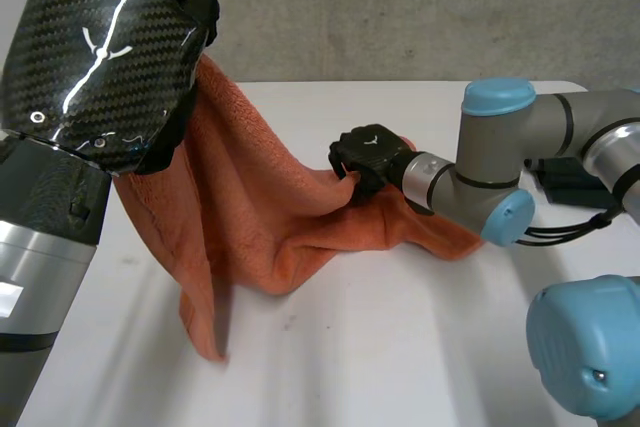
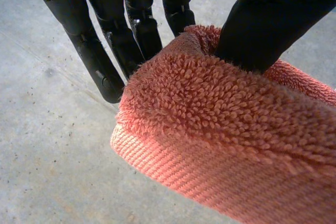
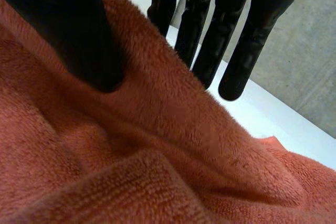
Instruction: Fold the laundry.
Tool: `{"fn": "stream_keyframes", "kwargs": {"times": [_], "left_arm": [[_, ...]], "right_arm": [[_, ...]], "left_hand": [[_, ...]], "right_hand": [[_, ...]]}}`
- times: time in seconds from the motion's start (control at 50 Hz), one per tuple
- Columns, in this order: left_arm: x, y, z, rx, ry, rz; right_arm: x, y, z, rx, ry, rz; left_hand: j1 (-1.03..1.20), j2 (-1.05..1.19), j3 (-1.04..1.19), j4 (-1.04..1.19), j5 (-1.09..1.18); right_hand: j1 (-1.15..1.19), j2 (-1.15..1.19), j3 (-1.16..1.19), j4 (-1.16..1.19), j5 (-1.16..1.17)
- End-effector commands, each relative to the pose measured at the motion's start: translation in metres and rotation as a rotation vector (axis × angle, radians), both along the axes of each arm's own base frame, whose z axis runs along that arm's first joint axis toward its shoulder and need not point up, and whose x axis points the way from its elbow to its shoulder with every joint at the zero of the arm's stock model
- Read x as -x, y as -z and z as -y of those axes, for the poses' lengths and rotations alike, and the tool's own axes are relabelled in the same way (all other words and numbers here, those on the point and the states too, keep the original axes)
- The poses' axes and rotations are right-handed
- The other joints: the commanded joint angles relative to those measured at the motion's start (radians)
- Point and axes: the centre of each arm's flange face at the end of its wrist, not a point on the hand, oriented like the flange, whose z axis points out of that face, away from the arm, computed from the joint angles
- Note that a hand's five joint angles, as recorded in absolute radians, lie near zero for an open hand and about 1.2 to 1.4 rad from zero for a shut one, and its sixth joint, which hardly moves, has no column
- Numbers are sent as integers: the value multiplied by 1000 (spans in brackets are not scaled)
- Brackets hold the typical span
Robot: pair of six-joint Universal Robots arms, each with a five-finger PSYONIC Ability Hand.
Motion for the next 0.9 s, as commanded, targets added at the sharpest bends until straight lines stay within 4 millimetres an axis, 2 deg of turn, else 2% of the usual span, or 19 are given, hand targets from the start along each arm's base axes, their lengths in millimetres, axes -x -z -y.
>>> {"fn": "stream_keyframes", "kwargs": {"times": [0.02,0.08,0.12,0.14,0.2,0.22,0.3,0.36,0.44,0.52,0.54,0.6,0.66,0.68,0.74,0.76,0.82,0.84,0.9], "left_arm": [[4,1,26,7,-24,7],[4,-2,46,27,-52,2],[6,-6,69,52,-73,-1],[7,-8,77,62,-80,-6],[11,-23,107,122,-105,-34],[12,-28,113,139,-112,-46],[21,-51,139,211,-125,-86],[26,-62,155,237,-145,-116],[28,-55,170,221,-169,-128],[32,-33,176,171,-164,-101],[33,-27,177,156,-164,-93],[34,-1,179,93,-165,-58],[35,24,178,28,-162,-26],[35,30,177,15,-162,-19],[34,56,173,-56,-161,18],[33,62,172,-72,-159,27],[30,83,166,-129,-160,58],[30,87,164,-141,-160,64],[29,99,155,-177,-152,83]], "right_arm": [[1,-23,29,164,173,45],[4,-62,45,320,286,124],[6,-87,49,400,328,177],[8,-119,50,483,358,237],[14,-160,46,578,391,307],[17,-182,42,623,405,339],[29,-219,30,682,451,360],[38,-229,24,694,486,317],[52,-218,8,645,496,123],[63,-185,-24,541,438,-114],[68,-169,-41,496,406,-204],[78,-140,-63,430,357,-335],[91,-101,-94,347,283,-493],[93,-84,-113,312,232,-549],[91,-62,-141,267,151,-610],[88,-53,-155,244,108,-623],[87,-47,-162,228,94,-624],[85,-49,-160,230,108,-600],[81,-59,-151,246,154,-522]], "left_hand": [[159,162,161,162,148],[159,162,161,162,148],[159,162,161,162,148],[159,162,161,162,148],[159,162,161,162,148],[159,162,161,162,148],[165,167,167,168,154],[168,170,170,171,157],[159,162,161,162,148],[156,159,158,160,145],[153,156,155,157,143],[153,156,155,157,142],[153,156,155,157,142],[153,156,155,157,142],[150,153,152,154,140],[147,150,149,151,137],[145,147,146,148,134],[145,147,146,148,134],[136,138,137,139,125]], "right_hand": [[478,320,323,321,351],[478,320,323,321,351],[478,320,323,321,351],[478,320,323,321,351],[478,320,323,321,351],[478,320,323,321,351],[478,320,323,321,351],[478,320,323,321,351],[478,320,323,321,351],[478,320,323,321,351],[478,320,323,321,351],[478,320,323,321,351],[478,320,323,321,351],[478,320,323,321,351],[478,320,323,321,351],[208,51,53,52,82],[-547,-705,-702,-703,-673],[-671,-829,-826,-827,-797],[-675,-833,-830,-831,-802]]}}
